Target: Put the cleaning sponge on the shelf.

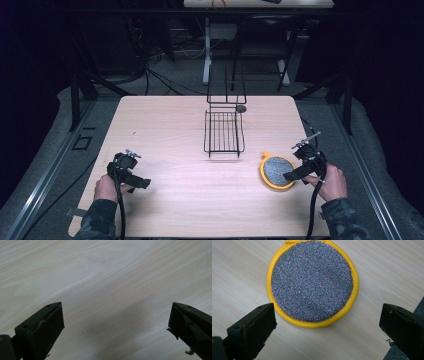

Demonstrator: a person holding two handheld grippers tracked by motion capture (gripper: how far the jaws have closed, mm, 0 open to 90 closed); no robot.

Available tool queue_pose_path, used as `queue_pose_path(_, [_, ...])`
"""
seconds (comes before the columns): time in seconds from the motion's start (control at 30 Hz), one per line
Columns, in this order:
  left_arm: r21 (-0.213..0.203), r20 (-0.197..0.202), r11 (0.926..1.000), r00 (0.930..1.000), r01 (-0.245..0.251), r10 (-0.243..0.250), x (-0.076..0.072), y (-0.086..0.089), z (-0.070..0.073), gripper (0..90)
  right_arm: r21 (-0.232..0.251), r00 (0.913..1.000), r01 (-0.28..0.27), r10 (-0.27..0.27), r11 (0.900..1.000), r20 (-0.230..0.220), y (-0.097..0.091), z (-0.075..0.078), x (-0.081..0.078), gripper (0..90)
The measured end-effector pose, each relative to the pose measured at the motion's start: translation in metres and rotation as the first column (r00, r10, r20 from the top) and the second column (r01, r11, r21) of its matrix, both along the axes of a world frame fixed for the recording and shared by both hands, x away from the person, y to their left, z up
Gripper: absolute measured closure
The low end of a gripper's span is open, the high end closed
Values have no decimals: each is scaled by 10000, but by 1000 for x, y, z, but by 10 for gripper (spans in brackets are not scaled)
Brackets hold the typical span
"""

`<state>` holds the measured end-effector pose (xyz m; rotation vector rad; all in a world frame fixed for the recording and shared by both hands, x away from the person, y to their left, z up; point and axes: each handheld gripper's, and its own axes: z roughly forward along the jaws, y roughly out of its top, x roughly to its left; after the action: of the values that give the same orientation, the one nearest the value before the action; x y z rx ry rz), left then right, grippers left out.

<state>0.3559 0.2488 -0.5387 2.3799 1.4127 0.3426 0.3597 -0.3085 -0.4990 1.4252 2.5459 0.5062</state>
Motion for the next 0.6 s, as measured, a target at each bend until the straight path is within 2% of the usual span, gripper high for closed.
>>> queue_pose_path(0.3, [-6, -49, 10000, 10000, 50, -50, 1, 0, -1, 1, 36, 9999, -65, 66, 10000, -100, 4, 2, 0, 0])
queue_pose_path(0.43, [14, -148, 9998, 9997, 180, -180, 2, -2, -1, 1, -60, 9999, -152, 152, 9999, -6, 7, 5, 0, 0])
queue_pose_path(0.6, [11, -133, 9997, 9996, 243, -243, 2, -3, -1, 1, 81, 9997, -245, 244, 9997, 91, 13, 11, -1, 0])
